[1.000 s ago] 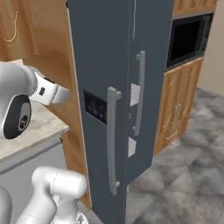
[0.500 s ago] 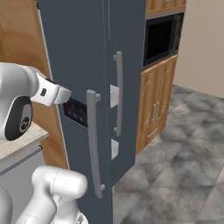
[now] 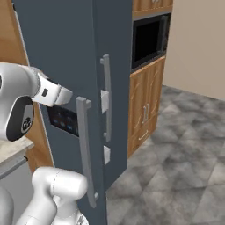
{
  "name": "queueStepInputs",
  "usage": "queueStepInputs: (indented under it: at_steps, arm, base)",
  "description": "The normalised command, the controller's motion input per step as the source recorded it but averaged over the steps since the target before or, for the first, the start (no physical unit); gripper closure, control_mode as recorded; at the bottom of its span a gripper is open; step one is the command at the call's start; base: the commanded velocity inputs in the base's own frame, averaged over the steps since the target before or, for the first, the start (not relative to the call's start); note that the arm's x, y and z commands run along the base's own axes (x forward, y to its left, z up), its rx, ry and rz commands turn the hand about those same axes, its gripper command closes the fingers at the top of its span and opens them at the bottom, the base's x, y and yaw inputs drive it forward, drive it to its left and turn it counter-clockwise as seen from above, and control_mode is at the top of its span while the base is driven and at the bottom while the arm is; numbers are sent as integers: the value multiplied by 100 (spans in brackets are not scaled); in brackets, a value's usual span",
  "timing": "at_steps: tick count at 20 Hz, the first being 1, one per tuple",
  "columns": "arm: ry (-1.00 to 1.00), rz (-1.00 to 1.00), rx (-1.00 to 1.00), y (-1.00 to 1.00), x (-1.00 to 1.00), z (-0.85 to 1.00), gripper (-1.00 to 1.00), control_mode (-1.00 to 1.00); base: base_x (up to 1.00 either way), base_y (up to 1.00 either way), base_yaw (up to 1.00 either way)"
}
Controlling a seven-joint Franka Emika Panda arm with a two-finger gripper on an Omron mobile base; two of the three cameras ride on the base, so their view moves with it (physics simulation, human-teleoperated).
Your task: Take the mushroom and orange from the second highest rack and move them to the highest rack where the fish and peach are located, to maximize freezer space. Close the freezer door after rearranging.
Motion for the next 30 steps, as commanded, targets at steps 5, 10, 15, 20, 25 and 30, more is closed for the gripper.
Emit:
queueStepInputs:
  at_steps: [5, 10, 15, 20, 25, 30]
  arm:
    - [0, 0, 0, 0, 0, 0, -100, 100]
    - [0, 0, 0, 0, 0, 0, -100, 100]
    - [0, -1, 4, -3, 37, -18, -100, -100]
    - [9, 0, 15, -11, 82, -17, -100, -100]
    - [6, 0, 24, -18, 83, -28, -100, -100]
    - [0, 0, 8, -3, 81, -39, -100, -100]
  base:
    - [51, 33, -2]
    - [34, 21, 0]
    - [0, 0, 0]
    - [0, 0, 0]
    - [0, 0, 0]
    - [0, 0, 0]
